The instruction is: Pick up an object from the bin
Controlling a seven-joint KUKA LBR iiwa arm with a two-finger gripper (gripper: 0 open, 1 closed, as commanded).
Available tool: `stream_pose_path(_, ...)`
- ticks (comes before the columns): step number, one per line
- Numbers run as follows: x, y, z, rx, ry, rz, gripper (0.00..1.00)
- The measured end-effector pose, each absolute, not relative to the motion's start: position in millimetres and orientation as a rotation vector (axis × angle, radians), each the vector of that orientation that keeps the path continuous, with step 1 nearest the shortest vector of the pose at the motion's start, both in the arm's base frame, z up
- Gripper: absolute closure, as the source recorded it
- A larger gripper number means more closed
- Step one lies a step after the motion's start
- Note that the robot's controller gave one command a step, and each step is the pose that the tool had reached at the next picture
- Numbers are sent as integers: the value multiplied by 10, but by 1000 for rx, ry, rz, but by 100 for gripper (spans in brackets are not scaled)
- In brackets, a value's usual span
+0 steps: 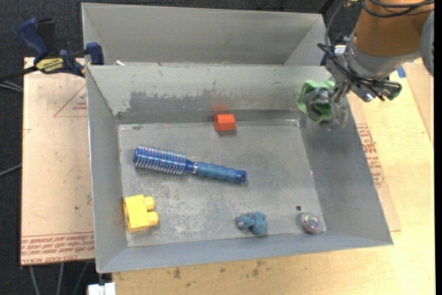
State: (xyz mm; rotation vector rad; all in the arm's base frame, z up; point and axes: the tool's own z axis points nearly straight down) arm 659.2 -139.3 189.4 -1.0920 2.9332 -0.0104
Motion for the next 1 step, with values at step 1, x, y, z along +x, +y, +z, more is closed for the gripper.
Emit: stream_pose_path(1, 6265, -1406, 3324, -1708, 2628, -9, 100)
